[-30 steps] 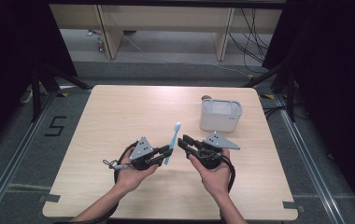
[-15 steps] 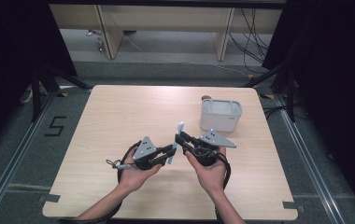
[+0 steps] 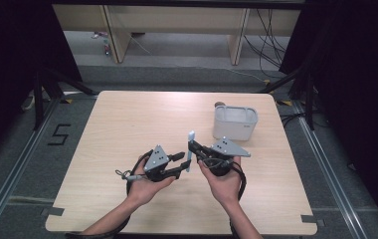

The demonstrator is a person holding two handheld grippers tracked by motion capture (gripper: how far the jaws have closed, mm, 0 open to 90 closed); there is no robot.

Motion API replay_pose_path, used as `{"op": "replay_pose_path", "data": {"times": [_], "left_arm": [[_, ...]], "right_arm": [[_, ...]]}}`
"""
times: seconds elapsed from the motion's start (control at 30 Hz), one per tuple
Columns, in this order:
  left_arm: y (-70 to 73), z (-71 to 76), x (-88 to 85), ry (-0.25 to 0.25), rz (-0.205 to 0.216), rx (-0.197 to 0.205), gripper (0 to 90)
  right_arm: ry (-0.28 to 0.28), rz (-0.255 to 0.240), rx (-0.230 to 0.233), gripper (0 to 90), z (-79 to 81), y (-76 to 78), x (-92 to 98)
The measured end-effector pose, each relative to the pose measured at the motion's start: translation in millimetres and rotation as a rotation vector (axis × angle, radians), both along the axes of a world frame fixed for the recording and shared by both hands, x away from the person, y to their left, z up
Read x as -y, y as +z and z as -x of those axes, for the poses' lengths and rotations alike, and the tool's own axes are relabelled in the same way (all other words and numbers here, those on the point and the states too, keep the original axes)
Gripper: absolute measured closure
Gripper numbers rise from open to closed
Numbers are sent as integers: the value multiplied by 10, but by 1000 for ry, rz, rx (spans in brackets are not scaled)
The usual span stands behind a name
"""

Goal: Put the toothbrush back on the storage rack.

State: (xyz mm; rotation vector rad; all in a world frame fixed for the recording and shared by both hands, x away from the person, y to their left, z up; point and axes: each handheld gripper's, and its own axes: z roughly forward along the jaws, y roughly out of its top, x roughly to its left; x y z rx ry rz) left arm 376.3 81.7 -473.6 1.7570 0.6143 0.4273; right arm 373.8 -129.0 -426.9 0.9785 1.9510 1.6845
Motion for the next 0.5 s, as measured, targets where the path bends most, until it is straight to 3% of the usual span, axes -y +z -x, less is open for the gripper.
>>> {"op": "replay_pose_path", "data": {"times": [0.07, 0.2, 0.33, 0.5], "left_arm": [[0, 11, -36, 8, -34, 10, 505], [-20, 16, -131, 31, -50, 8, 440], [-37, 21, -267, 64, -58, 4, 393], [-86, 32, -486, 123, -32, -7, 369]], "right_arm": [[-9, 0, -3, 862, 0, 17, 26], [-20, 5, 28, 862, -7, 42, 64], [-26, 3, 28, 862, -3, 67, 89], [-40, 14, 36, 862, 4, 101, 141]]}}
